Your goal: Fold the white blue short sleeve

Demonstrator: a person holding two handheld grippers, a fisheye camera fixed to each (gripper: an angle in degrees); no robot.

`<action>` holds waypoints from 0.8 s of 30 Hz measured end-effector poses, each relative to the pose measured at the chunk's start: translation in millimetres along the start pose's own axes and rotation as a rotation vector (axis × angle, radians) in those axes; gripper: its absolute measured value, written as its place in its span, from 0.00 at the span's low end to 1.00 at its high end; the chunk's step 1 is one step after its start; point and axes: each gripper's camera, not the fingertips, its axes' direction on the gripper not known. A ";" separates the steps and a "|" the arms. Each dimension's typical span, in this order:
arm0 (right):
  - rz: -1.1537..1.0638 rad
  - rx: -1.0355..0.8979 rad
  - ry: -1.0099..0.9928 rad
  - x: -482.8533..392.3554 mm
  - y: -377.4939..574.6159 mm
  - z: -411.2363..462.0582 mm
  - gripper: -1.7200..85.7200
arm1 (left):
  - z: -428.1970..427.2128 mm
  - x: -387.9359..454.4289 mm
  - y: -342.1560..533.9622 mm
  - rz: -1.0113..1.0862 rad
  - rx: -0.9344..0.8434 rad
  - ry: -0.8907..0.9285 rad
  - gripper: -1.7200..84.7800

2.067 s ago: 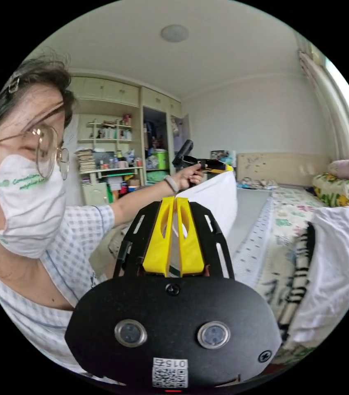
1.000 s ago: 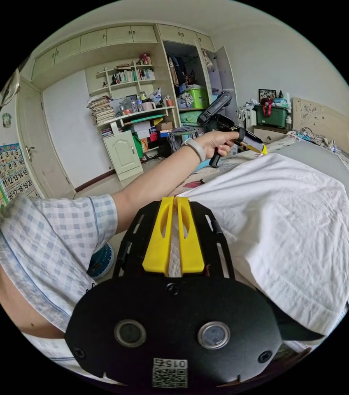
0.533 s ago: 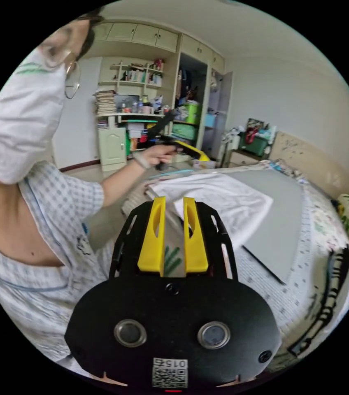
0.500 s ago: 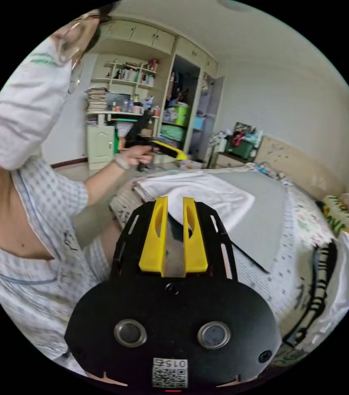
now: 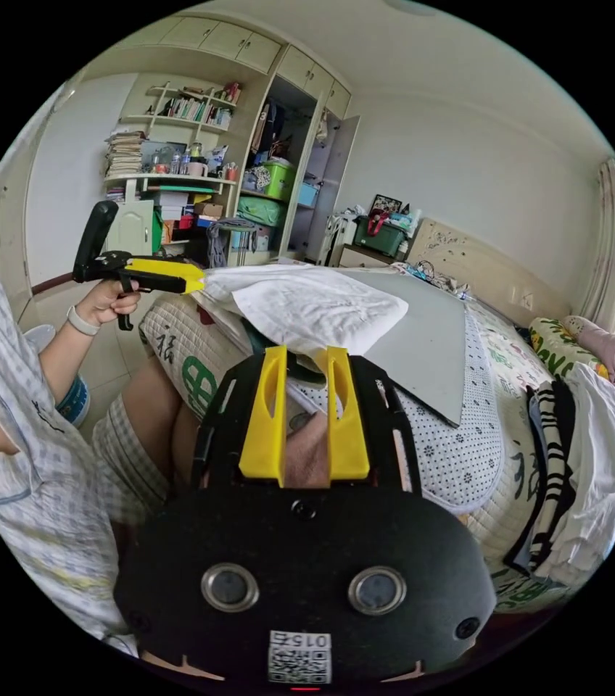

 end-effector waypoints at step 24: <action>0.057 -0.061 0.082 -32.1 -116.7 -100.5 0.02 | -22.3 4.3 45.3 -0.062 0.032 0.060 0.03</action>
